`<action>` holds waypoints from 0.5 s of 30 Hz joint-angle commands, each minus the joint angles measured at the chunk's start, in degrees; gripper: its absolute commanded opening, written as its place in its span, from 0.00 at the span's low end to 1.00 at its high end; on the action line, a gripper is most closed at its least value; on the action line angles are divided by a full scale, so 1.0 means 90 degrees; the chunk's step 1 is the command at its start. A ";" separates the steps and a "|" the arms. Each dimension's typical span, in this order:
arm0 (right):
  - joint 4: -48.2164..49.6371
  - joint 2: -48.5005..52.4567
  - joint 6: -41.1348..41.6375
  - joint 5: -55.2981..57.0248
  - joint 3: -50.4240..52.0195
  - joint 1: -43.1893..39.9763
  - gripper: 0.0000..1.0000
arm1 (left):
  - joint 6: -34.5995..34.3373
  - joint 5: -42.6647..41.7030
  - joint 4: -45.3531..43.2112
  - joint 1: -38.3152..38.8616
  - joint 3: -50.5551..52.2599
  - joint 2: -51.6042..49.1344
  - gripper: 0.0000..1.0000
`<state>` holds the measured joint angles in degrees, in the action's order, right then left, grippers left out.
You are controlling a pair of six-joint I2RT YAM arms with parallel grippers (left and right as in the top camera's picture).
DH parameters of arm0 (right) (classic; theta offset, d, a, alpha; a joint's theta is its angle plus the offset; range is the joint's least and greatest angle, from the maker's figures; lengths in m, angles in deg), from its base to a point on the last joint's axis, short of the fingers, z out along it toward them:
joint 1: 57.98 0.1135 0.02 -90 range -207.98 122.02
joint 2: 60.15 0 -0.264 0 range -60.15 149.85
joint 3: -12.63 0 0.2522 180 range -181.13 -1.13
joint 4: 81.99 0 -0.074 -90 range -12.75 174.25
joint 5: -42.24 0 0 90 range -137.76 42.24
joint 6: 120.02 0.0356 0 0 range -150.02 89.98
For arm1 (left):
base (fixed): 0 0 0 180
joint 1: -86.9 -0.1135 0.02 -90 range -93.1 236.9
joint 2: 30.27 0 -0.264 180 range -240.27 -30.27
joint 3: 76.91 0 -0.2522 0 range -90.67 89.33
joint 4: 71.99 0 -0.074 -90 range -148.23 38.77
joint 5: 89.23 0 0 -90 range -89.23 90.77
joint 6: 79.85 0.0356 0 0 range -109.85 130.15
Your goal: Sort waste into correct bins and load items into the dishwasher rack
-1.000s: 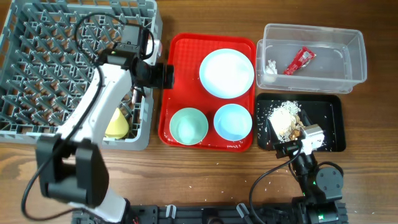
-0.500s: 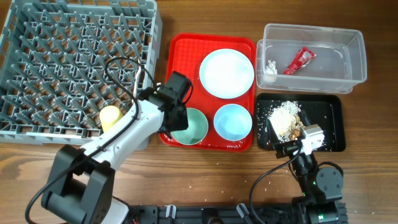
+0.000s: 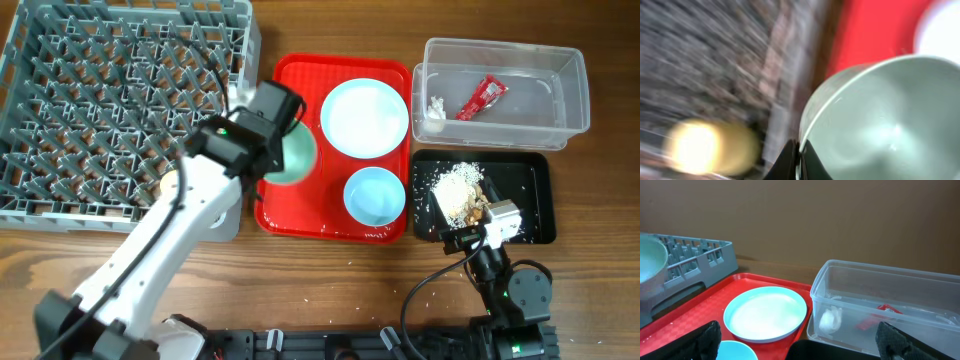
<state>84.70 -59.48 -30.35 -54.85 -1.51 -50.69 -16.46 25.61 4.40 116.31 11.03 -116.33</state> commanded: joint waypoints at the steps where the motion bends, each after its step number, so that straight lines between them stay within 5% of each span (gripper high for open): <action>1: 0.0019 -0.0044 -0.0087 -0.0068 0.0010 -0.0027 1.00 | 0.0658 0.3682 0.0036 -0.0097 -0.0170 -0.0097 0.04; 6: 0.0019 -0.0044 -0.0087 -0.0068 0.0010 -0.0027 1.00 | 0.0801 0.5547 -0.0991 -0.0811 -0.0158 -0.1156 0.04; 15: 0.0019 -0.0044 -0.0087 -0.0068 0.0010 -0.0027 1.00 | 0.1078 0.5940 -0.1486 -0.0850 -0.0158 -0.2764 0.04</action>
<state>84.70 -59.48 -30.35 -54.85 -1.51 -50.69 -6.82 77.67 -8.95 107.22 9.48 -139.15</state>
